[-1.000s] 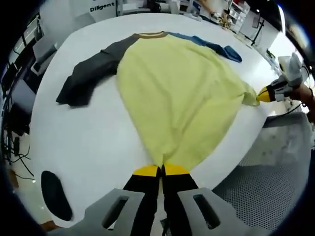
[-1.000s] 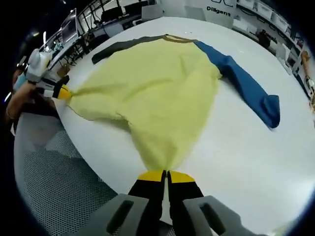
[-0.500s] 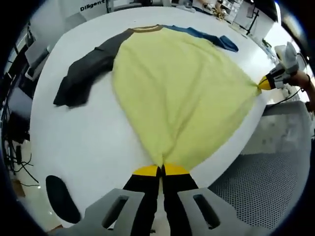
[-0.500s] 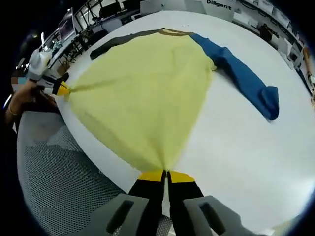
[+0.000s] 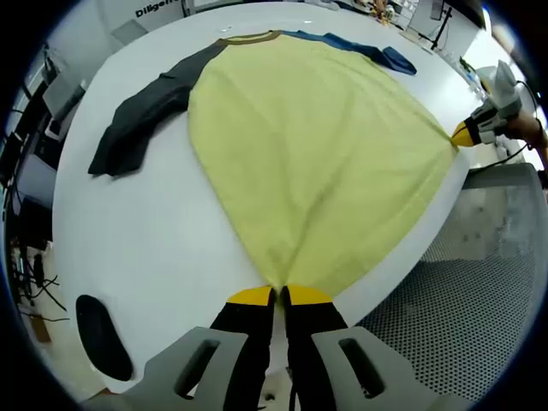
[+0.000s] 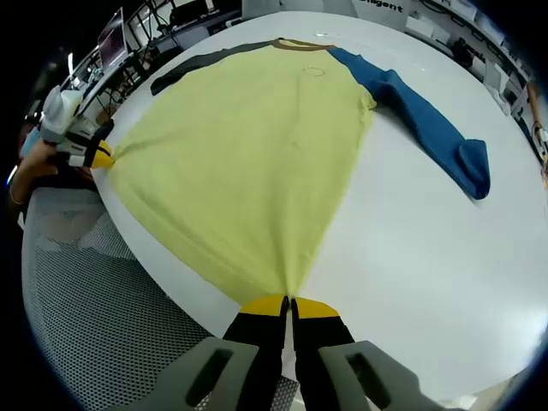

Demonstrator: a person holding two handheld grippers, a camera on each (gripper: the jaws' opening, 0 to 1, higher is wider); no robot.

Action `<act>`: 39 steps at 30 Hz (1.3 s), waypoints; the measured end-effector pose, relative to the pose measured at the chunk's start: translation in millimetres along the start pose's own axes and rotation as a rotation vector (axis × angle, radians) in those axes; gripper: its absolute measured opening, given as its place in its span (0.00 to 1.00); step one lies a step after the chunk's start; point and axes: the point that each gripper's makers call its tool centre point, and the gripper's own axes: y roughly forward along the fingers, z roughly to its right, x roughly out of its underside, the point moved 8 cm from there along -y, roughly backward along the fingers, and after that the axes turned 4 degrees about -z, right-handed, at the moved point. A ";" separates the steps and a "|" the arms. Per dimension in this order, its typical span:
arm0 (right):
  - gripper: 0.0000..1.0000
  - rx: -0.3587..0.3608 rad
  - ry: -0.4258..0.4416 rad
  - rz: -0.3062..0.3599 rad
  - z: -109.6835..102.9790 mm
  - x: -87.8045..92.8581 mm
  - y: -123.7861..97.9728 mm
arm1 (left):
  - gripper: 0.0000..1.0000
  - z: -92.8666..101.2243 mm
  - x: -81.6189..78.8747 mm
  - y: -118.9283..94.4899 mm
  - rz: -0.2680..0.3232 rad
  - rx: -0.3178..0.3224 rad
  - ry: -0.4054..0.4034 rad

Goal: Fold the garment on the visible template until the final outline fits inside the template.

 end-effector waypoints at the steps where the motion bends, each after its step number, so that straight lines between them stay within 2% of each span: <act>1: 0.00 0.001 -0.001 0.001 0.2 0.0 -0.1 | 0.04 0.0 0.0 0.1 0.001 -0.001 -0.002; 12: 0.00 0.009 -0.013 0.013 0.9 0.7 2.0 | 0.04 -0.2 1.8 0.2 0.018 0.000 -0.028; 15: 0.00 0.002 -0.004 0.024 0.2 1.1 1.8 | 0.04 -0.2 2.5 0.0 0.026 0.002 -0.027; 17: 0.00 -0.007 -0.030 0.037 0.0 1.6 1.9 | 0.05 -1.7 2.8 0.1 0.034 0.009 -0.039; 19: 0.00 -0.013 -0.011 0.045 0.1 2.2 1.5 | 0.06 -2.4 3.7 -0.1 0.045 0.012 -0.044; 22: 0.11 -0.032 0.011 0.094 -0.5 -0.3 0.2 | 0.15 -0.8 3.5 -0.2 0.081 0.031 -0.057; 23: 0.14 -0.044 0.024 0.143 -2.5 -4.2 -1.9 | 0.18 0.6 3.0 -0.5 0.099 0.042 -0.077; 24: 0.16 -0.048 0.032 0.154 -3.1 -5.2 -3.7 | 0.20 0.7 2.8 -0.4 0.112 0.054 -0.071; 26: 0.21 -0.036 0.019 0.191 -3.2 -9.6 -7.2 | 0.29 -0.4 1.7 -0.5 0.125 0.049 -0.085; 27: 0.23 -0.030 0.015 0.211 -3.6 -12.1 -9.6 | 0.35 -0.4 0.6 -1.2 0.137 0.037 -0.077; 28: 0.28 -0.026 0.017 0.224 -3.4 -14.0 -11.3 | 0.45 -1.8 0.0 -1.4 0.139 0.020 -0.073; 30: 0.35 -0.021 0.018 0.251 -3.2 -17.9 -14.6 | 0.56 -4.0 -0.9 -2.8 0.144 -0.012 -0.054; 31: 0.40 -0.018 0.017 0.271 -3.1 -20.4 -16.2 | 0.59 -5.0 -2.4 -4.8 0.169 -0.022 -0.052; 34: 0.52 -0.012 0.017 0.314 -2.9 -26.8 -21.8 | 0.65 -5.4 -6.3 -9.5 0.226 -0.001 -0.093; 39: 0.65 -0.026 0.019 0.366 -5.2 -36.0 -28.1 | 0.78 -7.7 -13.1 -16.1 0.311 0.000 -0.112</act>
